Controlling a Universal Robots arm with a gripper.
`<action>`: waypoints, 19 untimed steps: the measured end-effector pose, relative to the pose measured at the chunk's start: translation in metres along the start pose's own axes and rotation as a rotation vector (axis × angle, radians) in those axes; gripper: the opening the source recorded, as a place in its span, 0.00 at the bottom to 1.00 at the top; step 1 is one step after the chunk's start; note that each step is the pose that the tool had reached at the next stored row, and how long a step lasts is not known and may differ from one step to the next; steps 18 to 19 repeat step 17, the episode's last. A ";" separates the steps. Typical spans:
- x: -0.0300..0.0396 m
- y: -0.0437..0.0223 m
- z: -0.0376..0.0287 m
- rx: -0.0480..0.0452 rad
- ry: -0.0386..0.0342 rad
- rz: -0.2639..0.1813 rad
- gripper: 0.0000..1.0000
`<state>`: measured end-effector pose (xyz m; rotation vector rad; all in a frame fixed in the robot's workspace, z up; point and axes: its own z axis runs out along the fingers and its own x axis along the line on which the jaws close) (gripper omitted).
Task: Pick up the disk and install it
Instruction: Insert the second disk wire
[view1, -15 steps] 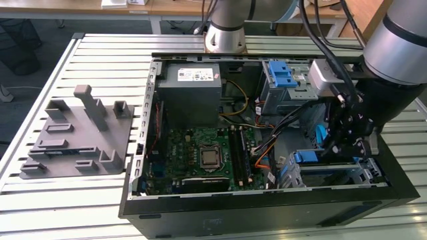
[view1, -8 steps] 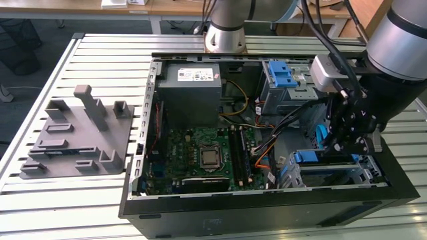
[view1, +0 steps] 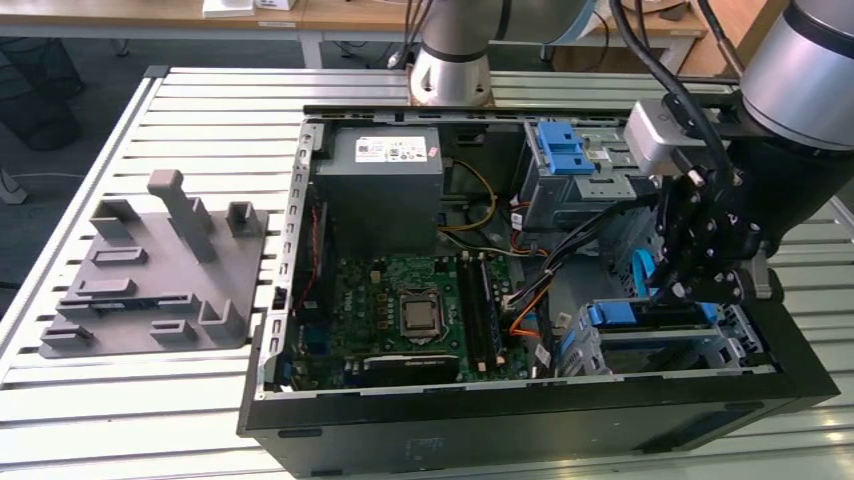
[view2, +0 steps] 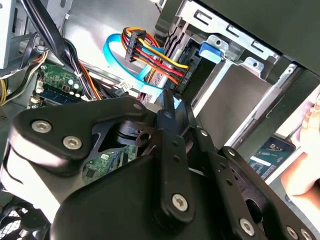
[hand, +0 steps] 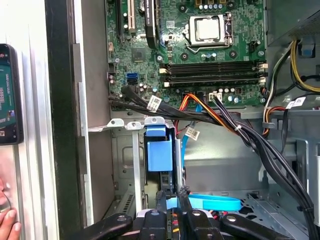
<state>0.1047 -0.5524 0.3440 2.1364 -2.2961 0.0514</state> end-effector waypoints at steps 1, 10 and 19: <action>0.0000 0.0000 -0.0004 -0.0002 -0.0002 0.000 0.24; 0.0000 0.0000 -0.0005 -0.0003 0.0000 0.000 0.11; 0.0000 0.0000 -0.0005 -0.0004 0.0000 0.000 0.11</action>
